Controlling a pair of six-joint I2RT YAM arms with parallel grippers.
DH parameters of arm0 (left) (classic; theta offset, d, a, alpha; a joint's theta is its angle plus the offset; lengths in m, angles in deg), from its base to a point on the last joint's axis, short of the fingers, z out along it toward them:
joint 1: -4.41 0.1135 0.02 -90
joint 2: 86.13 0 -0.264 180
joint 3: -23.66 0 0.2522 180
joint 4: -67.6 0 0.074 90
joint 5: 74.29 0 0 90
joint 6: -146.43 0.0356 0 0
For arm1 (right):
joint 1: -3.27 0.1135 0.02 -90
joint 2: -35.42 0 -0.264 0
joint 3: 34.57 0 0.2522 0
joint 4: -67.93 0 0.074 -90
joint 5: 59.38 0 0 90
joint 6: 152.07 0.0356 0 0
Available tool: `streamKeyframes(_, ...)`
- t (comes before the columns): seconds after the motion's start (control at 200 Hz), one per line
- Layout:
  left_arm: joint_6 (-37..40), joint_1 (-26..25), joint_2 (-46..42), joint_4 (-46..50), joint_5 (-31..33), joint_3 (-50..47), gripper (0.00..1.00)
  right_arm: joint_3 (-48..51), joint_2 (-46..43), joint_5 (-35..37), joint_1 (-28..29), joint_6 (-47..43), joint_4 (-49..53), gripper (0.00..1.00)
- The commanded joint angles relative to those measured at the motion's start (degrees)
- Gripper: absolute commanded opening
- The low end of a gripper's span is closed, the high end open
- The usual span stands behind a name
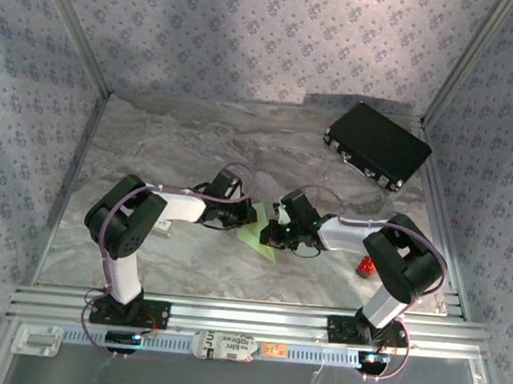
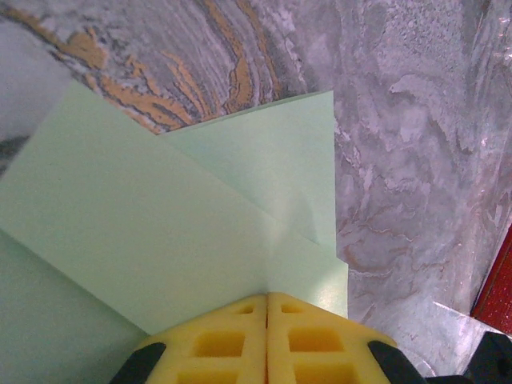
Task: Fold a paper plane with a square sheet of paper (pick it up from the middle)
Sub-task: Fourth fold the wing at the center of the table.
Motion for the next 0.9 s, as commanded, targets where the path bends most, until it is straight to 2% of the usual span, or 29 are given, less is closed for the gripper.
streamKeyframes(0.0,0.74,0.75,1.71,3.22,3.36,-2.03,0.07,-2.76,0.1,-0.61,-0.1,-0.11,1.79,0.0)
streamKeyframes(0.215,0.0,0.75,1.96,1.95,2.69,-2.51,0.06,-6.8,6.47,-0.95,-0.17,1.5,-0.65,0.01)
streamKeyframes(0.345,-0.09,0.82,1.8,1.99,2.7,-2.62,0.06,-6.82,8.09,1.1,0.5,0.28,3.14,0.01)
streamKeyframes(0.495,0.36,1.22,1.69,2.33,2.75,-2.56,0.06,0.76,4.37,0.07,0.22,1.36,-0.39,0.01)
streamKeyframes(0.685,0.99,1.31,1.79,3.02,3.22,-2.54,0.06,3.36,-0.78,-0.17,0.0,-0.91,3.3,0.01)
streamKeyframes(0.894,0.87,1.33,1.87,2.81,3.09,-2.78,0.06,6.96,-2.67,-0.72,-0.59,-1.12,3.47,0.02)
